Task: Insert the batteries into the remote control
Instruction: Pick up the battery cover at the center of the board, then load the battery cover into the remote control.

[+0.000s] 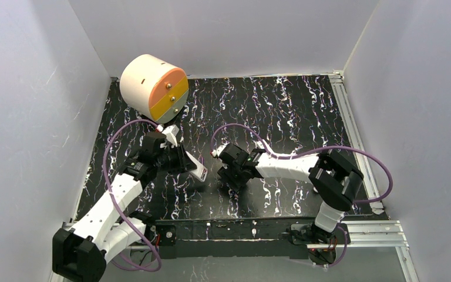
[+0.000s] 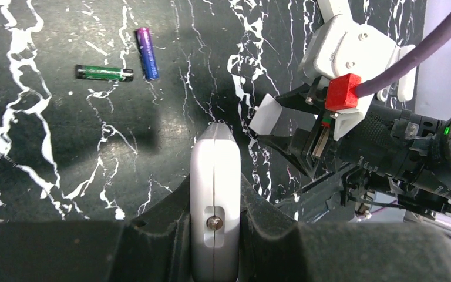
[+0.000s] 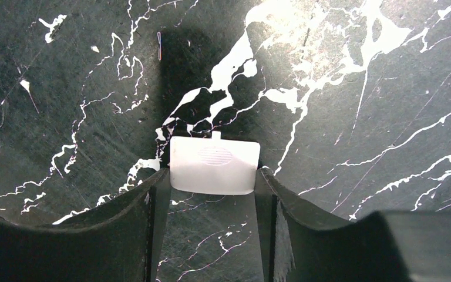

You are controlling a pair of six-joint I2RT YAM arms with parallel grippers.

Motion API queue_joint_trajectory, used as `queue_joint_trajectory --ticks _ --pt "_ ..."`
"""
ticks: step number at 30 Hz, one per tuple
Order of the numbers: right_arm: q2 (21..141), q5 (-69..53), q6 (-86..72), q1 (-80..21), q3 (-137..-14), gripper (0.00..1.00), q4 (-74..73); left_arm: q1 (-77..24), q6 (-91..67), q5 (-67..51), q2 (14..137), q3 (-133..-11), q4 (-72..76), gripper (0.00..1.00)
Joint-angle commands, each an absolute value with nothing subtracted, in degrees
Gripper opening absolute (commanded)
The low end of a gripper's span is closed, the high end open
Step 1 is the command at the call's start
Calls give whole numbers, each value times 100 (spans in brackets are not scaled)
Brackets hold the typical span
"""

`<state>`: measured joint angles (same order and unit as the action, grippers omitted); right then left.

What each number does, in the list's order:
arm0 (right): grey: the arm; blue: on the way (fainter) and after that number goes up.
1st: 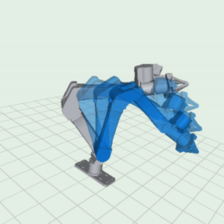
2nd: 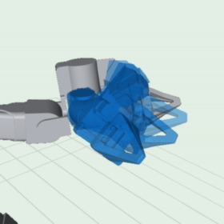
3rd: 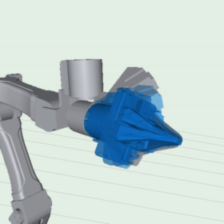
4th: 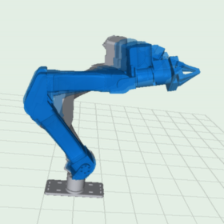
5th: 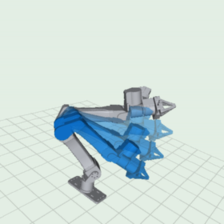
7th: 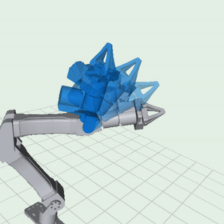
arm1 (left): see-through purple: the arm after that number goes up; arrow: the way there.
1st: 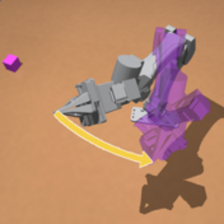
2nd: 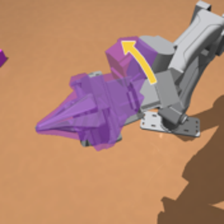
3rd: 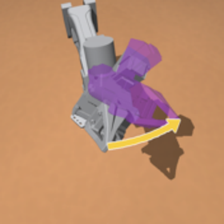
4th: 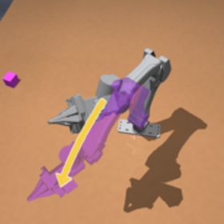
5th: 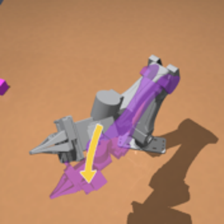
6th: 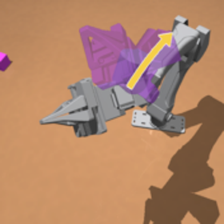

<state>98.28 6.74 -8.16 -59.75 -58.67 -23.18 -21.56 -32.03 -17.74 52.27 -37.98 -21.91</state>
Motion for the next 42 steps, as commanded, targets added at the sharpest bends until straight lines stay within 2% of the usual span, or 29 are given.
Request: queue_joint_trajectory --ticks 1,6,14,24,42 --pt "9831 718 -709 -5962 -5515 48 -2351 -2029 -2846 -2733 5553 -3988 -1946 0" --pt "8729 567 -483 -5962 -5394 47 -2167 -2022 -3024 -4016 6273 -4040 -1168 0" --pt "7611 47 -248 -6020 -5043 47 -2188 -2376 -3939 -4558 7450 -3751 370 0" --pt "7776 181 -242 -6099 -4975 47 -2087 -2777 -4354 -4042 8146 -3577 1059 0" --pt "8250 -236 -10 -6092 -4938 47 -1055 -2777 -4514 -3999 7717 -2992 1508 0"
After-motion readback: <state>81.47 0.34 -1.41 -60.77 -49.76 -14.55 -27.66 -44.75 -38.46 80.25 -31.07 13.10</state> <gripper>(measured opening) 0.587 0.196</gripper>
